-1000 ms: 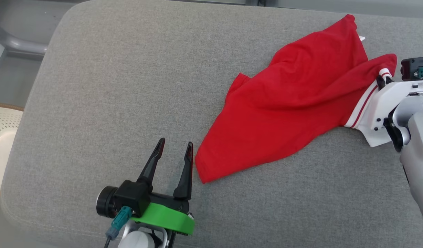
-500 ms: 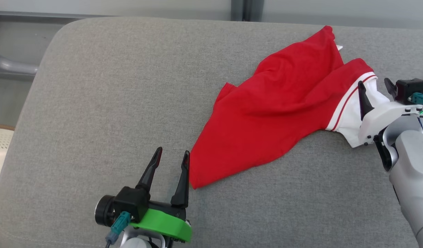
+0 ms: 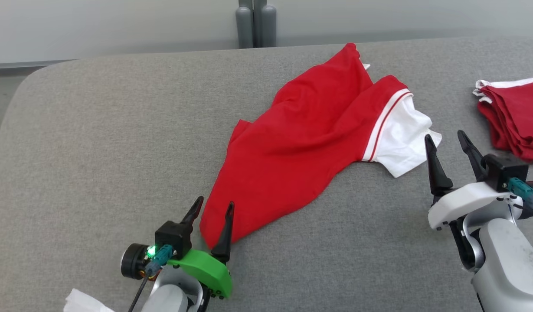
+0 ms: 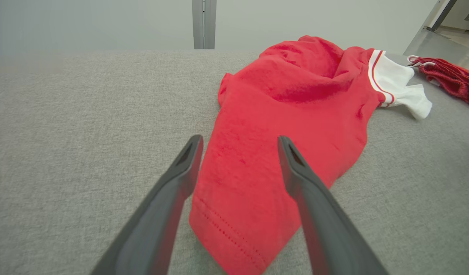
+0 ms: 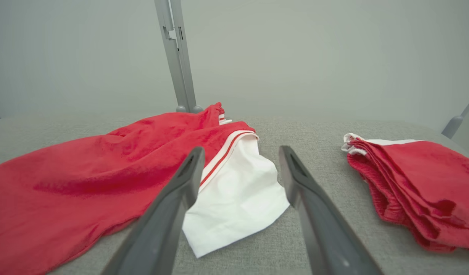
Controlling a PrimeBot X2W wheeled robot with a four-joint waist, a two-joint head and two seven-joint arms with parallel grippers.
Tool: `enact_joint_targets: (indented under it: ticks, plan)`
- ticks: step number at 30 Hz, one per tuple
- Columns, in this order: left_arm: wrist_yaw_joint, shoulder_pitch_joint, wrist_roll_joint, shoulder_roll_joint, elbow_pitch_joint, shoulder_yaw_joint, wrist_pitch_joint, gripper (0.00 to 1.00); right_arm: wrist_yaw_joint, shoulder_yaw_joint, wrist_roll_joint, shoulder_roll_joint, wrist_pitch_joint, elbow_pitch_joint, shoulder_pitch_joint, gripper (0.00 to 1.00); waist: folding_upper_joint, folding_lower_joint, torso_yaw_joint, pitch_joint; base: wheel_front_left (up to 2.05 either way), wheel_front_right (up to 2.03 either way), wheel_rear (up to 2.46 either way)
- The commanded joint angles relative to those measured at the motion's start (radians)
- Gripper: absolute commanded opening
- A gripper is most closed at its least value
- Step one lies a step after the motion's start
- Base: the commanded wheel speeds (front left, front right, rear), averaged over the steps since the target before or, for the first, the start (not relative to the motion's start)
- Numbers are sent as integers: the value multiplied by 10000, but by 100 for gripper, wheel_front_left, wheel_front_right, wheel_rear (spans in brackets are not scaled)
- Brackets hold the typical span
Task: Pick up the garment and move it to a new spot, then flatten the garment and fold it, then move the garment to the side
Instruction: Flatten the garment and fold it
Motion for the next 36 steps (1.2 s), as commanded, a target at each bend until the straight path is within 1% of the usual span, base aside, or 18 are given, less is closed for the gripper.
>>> enact_joint_targets:
  ticks: [1,7,12,17,18,19,20,21,25,29,32,36]
  plan:
    - [-58,-328,-62,58,279,38,32,100,-14,-112,-82,81,89,-322,309,100,0,0,-326,55,0,0,0]
    - [-153,-1270,-218,51,1613,85,340,100,-14,-386,-373,461,403,-1402,1062,100,0,0,-527,198,0,0,0]
    - [-7,-1875,-358,50,2600,185,659,100,-14,-421,-513,681,644,-1958,1398,100,0,0,-643,236,0,0,0]
    - [-166,-2209,-495,43,3376,116,937,100,-14,-410,-624,789,805,-2326,1631,100,0,0,-697,226,0,0,0]
    - [-186,-2267,-496,40,3469,84,979,83,-14,-400,-623,807,817,-2377,1654,100,0,0,-703,219,0,0,0]
    - [-224,-2325,-535,37,3583,63,1001,47,-14,-396,-640,825,825,-2438,1683,100,0,0,-707,206,0,0,0]
    - [-253,-2362,-547,36,3651,45,969,25,-14,-392,-649,838,838,-2482,1716,100,0,0,-708,197,0,0,0]
    - [-271,-2401,-541,32,3692,26,886,0,-14,-391,-650,861,834,-2526,1764,100,0,0,-706,182,0,0,0]
    - [-311,-2533,-623,21,3728,-20,569,0,-14,-456,-692,915,852,-2663,1870,100,0,0,-680,135,0,0,0]
    - [-220,-2692,-634,21,3579,22,270,0,-14,-503,-704,955,838,-2736,1979,100,0,0,-655,131,0,0,0]
    - [-220,-2705,-635,56,3626,-38,313,0,-14,-521,-721,982,838,-2765,1998,100,0,0,-642,141,0,0,0]
    - [-337,-2780,-629,116,3700,-156,487,1,-14,-495,-735,1021,865,-2768,2016,100,0,0,-659,165,0,0,0]
